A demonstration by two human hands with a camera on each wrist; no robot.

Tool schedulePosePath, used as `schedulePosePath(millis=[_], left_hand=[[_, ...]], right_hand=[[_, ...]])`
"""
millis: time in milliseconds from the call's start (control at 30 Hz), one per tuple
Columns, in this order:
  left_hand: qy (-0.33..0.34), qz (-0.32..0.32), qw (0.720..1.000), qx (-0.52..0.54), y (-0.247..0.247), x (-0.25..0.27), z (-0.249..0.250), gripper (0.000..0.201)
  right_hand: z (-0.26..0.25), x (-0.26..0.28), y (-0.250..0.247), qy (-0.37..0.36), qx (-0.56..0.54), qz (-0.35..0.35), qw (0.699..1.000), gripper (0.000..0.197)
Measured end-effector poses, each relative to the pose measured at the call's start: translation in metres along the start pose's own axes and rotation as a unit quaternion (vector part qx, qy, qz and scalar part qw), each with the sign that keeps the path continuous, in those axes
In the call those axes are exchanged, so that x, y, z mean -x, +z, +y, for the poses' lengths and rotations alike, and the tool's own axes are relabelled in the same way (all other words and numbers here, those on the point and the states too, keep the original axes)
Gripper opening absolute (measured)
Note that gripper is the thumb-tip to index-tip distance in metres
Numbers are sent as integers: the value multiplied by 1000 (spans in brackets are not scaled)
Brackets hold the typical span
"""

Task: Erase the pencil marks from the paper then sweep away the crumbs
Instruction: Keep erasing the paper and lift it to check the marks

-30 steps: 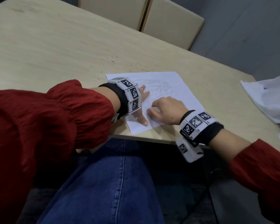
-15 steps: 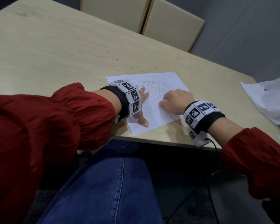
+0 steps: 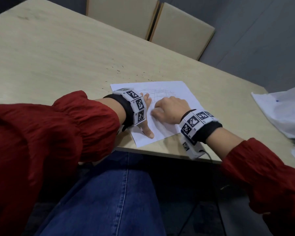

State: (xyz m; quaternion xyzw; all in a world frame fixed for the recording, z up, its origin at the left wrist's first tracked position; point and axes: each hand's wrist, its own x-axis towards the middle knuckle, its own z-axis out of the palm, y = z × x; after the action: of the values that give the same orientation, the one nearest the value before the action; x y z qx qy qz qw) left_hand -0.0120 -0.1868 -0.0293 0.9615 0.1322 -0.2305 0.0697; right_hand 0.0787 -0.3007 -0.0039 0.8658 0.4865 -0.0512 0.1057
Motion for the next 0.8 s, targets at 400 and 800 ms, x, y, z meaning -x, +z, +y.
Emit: schedulePosePath(millis=[400, 800], left_hand=[[-1, -4, 1000, 0, -2, 1, 2, 148], [6, -4, 1000, 17, -1, 4, 1, 146]], right_hand=[[13, -10, 5, 7, 16, 11, 1000, 30], [18, -12, 8, -11, 39, 28, 999, 31]])
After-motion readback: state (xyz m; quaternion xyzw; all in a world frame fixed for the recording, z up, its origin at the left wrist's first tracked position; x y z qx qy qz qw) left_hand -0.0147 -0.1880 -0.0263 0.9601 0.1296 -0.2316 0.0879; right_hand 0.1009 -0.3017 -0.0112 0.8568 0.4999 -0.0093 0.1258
